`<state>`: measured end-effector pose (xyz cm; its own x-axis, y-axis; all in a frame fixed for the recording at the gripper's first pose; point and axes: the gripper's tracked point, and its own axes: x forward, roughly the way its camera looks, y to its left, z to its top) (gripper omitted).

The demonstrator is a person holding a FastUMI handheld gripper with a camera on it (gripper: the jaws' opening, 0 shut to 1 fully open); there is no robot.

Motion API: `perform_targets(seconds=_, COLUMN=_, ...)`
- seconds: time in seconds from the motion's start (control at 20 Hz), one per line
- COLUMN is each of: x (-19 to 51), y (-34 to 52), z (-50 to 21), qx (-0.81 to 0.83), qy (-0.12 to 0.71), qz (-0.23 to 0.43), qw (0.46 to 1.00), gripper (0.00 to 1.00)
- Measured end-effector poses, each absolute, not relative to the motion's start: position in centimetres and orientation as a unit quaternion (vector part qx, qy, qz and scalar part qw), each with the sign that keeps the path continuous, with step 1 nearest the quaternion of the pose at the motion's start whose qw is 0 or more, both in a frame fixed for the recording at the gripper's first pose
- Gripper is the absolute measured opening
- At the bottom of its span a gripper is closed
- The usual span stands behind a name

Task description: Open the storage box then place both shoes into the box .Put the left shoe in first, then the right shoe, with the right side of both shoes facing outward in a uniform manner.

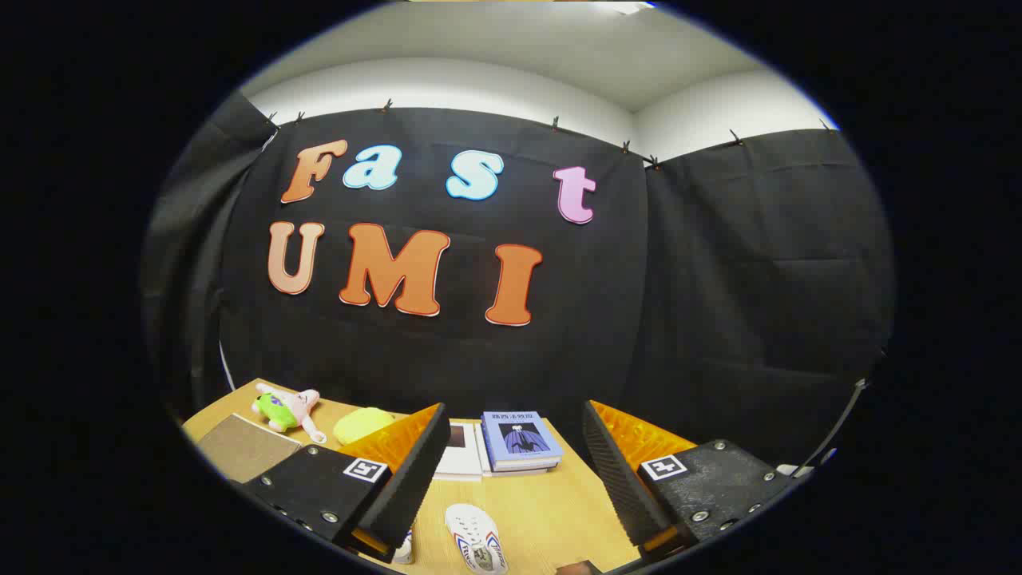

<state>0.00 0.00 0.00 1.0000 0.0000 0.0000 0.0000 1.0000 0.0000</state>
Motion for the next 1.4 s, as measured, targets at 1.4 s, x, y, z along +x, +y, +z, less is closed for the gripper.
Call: perform_targets(seconds=1.4, x=1.3, y=6.3, z=-10.3, qx=0.253, qy=0.155, qz=0.184, qw=0.937, gripper=0.98)
